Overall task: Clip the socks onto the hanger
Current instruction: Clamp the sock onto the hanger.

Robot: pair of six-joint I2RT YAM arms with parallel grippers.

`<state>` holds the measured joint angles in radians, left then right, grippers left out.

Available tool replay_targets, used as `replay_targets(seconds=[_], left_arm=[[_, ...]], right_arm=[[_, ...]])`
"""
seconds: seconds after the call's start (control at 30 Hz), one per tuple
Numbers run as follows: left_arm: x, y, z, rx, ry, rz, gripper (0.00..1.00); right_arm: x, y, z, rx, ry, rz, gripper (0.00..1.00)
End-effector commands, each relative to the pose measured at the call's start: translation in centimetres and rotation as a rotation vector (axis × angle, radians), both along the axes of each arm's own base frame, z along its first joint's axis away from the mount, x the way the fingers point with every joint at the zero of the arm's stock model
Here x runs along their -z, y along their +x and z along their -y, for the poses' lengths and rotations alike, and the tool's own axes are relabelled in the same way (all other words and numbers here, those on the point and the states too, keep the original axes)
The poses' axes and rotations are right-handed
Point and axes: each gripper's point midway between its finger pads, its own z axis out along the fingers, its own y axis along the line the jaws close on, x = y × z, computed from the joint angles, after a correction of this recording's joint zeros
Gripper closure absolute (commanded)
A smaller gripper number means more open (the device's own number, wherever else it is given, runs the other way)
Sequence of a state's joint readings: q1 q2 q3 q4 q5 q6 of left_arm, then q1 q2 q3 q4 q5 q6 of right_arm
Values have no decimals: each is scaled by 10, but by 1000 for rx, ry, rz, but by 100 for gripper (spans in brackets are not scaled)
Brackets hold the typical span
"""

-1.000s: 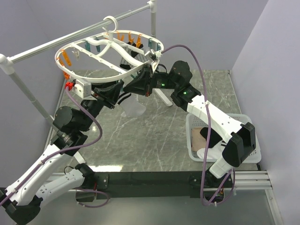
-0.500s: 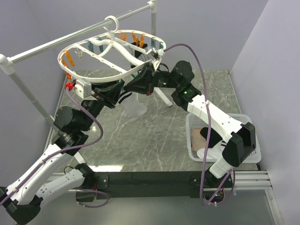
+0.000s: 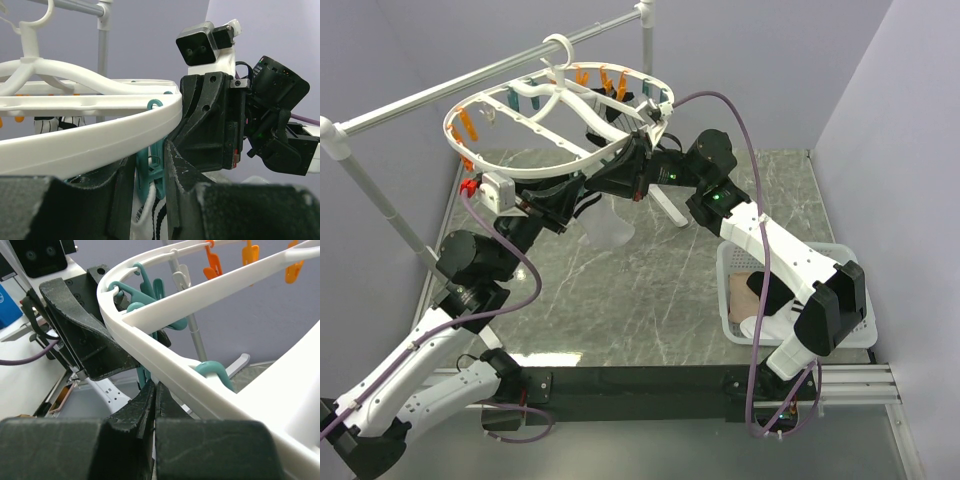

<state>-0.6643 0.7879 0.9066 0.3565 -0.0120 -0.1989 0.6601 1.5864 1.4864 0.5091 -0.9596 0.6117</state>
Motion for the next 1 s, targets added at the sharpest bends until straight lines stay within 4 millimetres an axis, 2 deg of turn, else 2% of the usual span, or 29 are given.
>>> replay_targets(seconds=[0.0, 0.27, 0.37, 0.53, 0.57, 0.67, 0.83, 0.9, 0.93, 0.97], left_arm=[[5, -15, 14, 98, 31, 21, 74], [9, -13, 13, 90, 32, 14, 74], [8, -13, 13, 87, 29, 11, 72], [1, -14, 4, 61, -16, 9, 61], [1, -14, 2, 56, -25, 8, 53], [-3, -16, 0, 56, -41, 9, 38], [-9, -17, -2, 54, -60, -3, 34], [-13, -14, -8, 26, -87, -26, 31], [-13, -11, -12, 4, -101, -41, 31], [-11, -10, -14, -5, -99, -58, 30]], right_arm=[[-49, -9, 12, 18, 110, 87, 100], [-57, -7, 12, 27, 129, 82, 100], [-54, -4, 9, 23, 121, 69, 100], [-48, 9, 6, 78, 93, 53, 100], [-45, 13, 5, 93, 75, 53, 100], [-42, 15, 3, 102, 69, 53, 100], [-38, 22, 2, 129, 54, 50, 100], [-32, 32, 0, 170, 27, 26, 100], [-21, 40, 0, 204, -17, 8, 100], [-24, 47, 1, 244, -19, 9, 100]])
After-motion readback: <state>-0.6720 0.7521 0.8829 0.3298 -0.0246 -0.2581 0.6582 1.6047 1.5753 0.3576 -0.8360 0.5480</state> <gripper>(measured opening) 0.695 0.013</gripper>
